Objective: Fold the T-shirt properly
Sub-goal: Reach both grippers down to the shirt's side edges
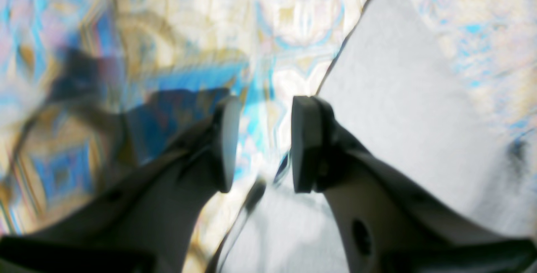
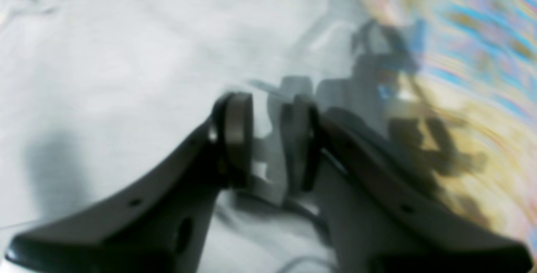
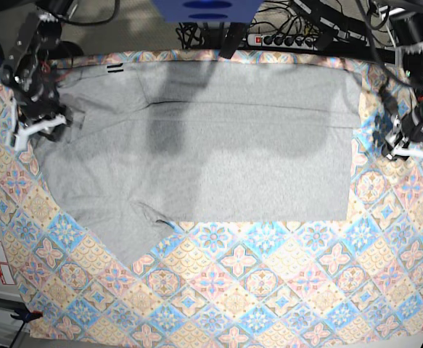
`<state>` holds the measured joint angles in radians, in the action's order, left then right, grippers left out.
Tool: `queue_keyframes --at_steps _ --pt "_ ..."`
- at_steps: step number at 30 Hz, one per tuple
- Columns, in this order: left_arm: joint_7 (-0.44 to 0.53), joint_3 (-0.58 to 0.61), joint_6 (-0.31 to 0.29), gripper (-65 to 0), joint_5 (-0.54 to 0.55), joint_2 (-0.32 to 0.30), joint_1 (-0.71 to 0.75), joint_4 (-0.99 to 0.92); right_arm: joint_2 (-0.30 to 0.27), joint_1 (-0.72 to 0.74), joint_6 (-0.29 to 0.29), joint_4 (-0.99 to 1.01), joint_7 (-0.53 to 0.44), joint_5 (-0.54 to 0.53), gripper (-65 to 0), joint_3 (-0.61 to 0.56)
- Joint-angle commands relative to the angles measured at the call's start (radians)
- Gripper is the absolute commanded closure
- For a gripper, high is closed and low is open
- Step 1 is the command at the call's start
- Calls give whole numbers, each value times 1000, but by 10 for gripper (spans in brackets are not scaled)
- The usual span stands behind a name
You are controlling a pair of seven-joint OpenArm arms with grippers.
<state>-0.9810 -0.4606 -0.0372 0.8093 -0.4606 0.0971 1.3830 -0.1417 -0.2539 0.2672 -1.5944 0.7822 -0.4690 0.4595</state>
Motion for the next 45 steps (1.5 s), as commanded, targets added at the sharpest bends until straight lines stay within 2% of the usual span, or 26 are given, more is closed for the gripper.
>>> queue_keyframes --at_steps 1,4,8,13,20,26,31,33,35,40,45 --pt "17 21 -10 -221 -12 -16 -46 16 -14 15 7 -16 -20 -7 -169 -18" --pt "17 73 -10 -221 -109 26 -168 -61 -14 41 7 -16 -20 -7 -169 -63" --pt "20 85 -10 -221 -179 70 -310 -232 -14 66 7 -16 -20 -7 -169 -92" --pt "116 87 -10 -221 -233 108 -409 -403 -14 69 7 -16 -20 -7 -169 -106" --pt "251 90 -10 -221 -327 145 -483 -584 -14 69 7 -16 -20 -7 -169 -106" --pt "348 208 -10 -221 -350 171 -512 -693 -14 69 7 -19 -20 -7 -169 -106" --pt "311 267 -10 -211 -344 211 -504 -696 -14 67 7 -24 -20 -7 -169 -106" --pt "297 285 -10 -184 -344 216 -504 -696 -14 67 7 -24 -20 -7 -169 -106" --pt "297 297 -14 -128 -342 228 -503 -696 -14 67 7 -24 -20 -7 -169 -106" --pt "294 296 -102 0 -342 236 -492 -696 -14 67 7 -24 -20 -7 -169 -106" --pt "294 296 -106 0 -342 234 -483 -693 -14 67 7 -19 -20 -7 -169 -106"
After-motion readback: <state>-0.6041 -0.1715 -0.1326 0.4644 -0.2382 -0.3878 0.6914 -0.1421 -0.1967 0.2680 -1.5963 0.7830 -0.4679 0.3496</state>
